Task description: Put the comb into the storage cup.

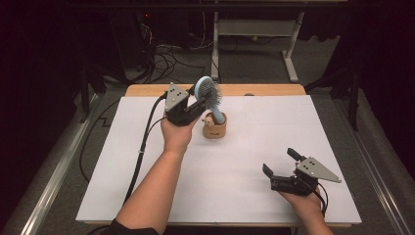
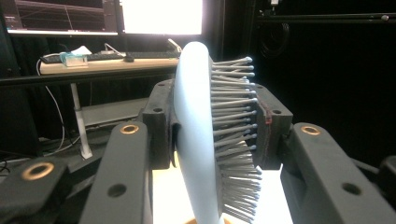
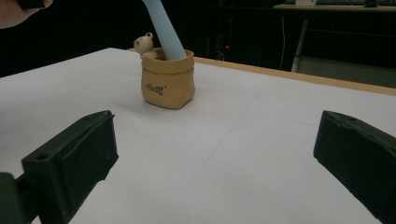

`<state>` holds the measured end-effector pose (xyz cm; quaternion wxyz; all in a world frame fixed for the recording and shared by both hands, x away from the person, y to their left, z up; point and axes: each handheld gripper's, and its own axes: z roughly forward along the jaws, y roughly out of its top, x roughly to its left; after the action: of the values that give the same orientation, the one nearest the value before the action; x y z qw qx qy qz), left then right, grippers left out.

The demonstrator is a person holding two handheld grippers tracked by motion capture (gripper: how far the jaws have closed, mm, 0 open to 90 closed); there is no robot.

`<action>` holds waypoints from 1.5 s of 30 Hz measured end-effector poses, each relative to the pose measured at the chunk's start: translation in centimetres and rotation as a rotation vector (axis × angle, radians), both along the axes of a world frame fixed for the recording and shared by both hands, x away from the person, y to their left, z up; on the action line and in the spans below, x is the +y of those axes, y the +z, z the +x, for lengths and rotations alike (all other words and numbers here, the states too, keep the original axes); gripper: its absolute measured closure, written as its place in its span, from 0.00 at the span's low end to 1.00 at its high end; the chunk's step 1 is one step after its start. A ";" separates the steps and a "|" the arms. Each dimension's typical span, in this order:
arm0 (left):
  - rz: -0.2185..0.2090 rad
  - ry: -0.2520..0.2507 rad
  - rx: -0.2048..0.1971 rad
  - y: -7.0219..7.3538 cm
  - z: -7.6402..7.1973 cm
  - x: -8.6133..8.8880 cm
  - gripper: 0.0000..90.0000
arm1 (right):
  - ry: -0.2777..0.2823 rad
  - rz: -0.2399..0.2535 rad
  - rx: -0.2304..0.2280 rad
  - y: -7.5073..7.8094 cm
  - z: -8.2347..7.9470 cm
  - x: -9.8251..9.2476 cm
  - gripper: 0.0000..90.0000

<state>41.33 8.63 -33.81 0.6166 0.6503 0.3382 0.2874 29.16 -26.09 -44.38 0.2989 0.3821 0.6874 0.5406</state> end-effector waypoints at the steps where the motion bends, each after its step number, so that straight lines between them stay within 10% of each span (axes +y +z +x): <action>1: -0.001 0.001 -0.001 -0.1 0.0 0.0 0.65 | 0.001 0.000 0.000 0.0 0.0 0.0 0.00; 45: -0.012 0.019 0.083 -2.7 1.4 -0.1 0.63 | 0.003 0.004 0.008 -0.2 0.1 -0.1 0.00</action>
<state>42.76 8.57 -36.56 0.6031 0.6549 0.3712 0.2637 29.24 -26.15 -44.53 0.2947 0.3840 0.6878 0.5410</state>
